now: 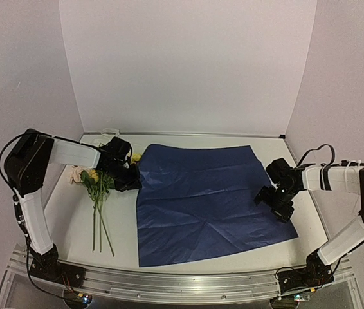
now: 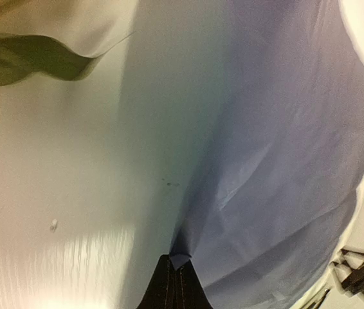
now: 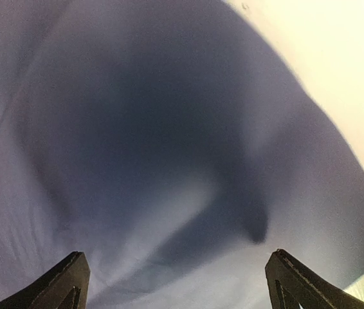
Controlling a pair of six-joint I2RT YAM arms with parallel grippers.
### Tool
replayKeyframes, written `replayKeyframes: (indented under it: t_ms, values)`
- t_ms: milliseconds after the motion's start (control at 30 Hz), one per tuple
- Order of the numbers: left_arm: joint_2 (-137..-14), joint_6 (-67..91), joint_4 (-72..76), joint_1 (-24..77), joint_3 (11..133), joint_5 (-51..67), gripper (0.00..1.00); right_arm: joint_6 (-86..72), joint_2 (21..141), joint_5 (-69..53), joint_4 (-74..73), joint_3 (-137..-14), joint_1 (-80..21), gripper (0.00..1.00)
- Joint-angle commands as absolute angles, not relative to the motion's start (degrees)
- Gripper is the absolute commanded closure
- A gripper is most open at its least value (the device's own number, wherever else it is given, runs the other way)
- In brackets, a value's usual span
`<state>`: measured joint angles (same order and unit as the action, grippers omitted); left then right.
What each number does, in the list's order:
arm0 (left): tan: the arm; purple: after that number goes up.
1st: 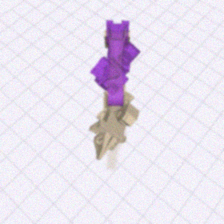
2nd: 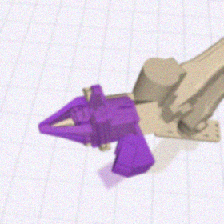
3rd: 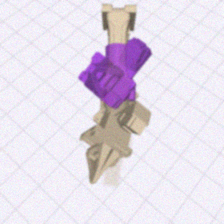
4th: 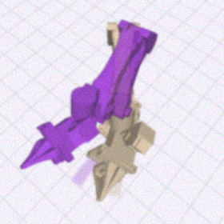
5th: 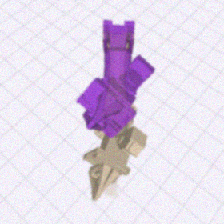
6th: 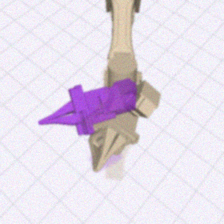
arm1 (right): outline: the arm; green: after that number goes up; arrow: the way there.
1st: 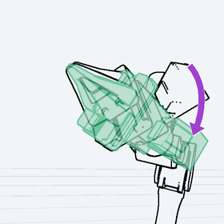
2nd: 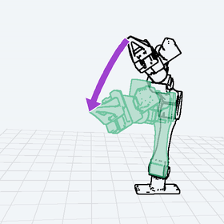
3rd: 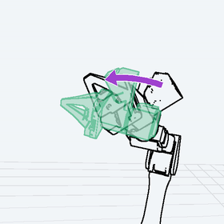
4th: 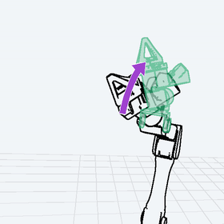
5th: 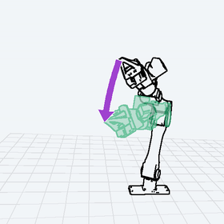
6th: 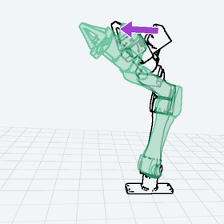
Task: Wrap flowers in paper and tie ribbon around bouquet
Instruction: Adjust the flattened wrapping paper at the center of the board.
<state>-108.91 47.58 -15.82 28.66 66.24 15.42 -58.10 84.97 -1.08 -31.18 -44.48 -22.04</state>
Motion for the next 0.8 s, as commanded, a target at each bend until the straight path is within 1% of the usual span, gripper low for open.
replayKeyframes:
  t_ms: [0,133,267,333,533,767]
  values:
    - [-99.71,62.11,-5.6,28.3,59.64,11.08,1.0,-59.02,77.43,3.01,-37.61,-42.13,-21.83,0.02]
    - [-97.85,66.86,-1.86,28.46,55.51,11.23,1.0,-62.53,69.41,4.93,-40.39,-36.09,-21.86,0.02]
    - [-97.58,67.08,-1.91,28.82,55.81,10.95,1.0,-66.33,64.08,6.39,-39.94,-29.52,-21.86,0.02]
    - [-97.73,66.4,-2.48,29.08,56.44,11.07,1.0,-67.34,63.04,6.59,-38.35,-27.4,-21.83,0.04]
    - [-98.0,65.26,-3.16,29.44,56.43,12.04,1.0,-68.87,65.23,6.5,-29.19,-23.86,-20.09,0.16]
    - [-98.45,63.96,-3.86,29.98,56.48,13.15,1.0,-67.94,74.73,4.89,-18.9,-24.95,-17.16,0.2]
